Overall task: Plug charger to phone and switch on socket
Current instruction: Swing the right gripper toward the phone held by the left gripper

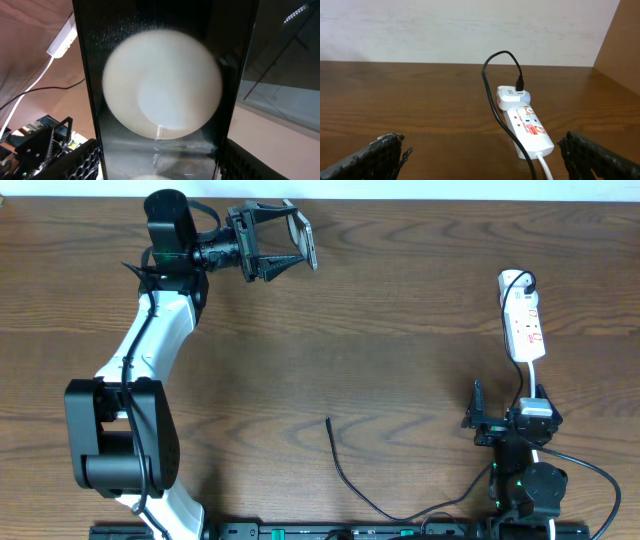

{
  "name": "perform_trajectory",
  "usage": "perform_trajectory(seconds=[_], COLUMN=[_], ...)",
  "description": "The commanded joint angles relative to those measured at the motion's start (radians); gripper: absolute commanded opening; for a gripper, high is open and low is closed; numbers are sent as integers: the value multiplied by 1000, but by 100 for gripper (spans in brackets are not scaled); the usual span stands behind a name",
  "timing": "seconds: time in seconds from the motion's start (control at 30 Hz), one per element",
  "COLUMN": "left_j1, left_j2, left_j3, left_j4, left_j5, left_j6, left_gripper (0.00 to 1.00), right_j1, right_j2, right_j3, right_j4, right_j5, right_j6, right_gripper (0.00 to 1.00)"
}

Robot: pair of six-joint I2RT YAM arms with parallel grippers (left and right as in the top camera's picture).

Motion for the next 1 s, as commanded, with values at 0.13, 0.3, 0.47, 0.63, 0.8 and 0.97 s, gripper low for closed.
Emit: perform_trajectory(seconds=[0.13,0.3,0.47,0.63,0.8,0.97], left_j1=[2,2,-1,-10,-37,-68], left_j2=[-35,-35,-35,-35,-35,-35], left_j3=[0,0,0,0,0,0], left_j4=[8,8,8,7,-66,-181], left_j5=[23,11,-15,-58,-104,-177], left_j6=[80,105,114,146,199,292], left_gripper=[7,7,7,7,7,7], right_j1=[-6,-6,-6,-6,-6,-6], right_j2=[-5,-5,38,177,385,608], right_j3=[-2,30,124,264,422,595], right_j4=[29,76,76,76,80,127], right_j5=[-156,-199,-267,-335,-450,-649], right_j6=[53,134,134,194,298,517], right_gripper=[99,99,99,99,99,99])
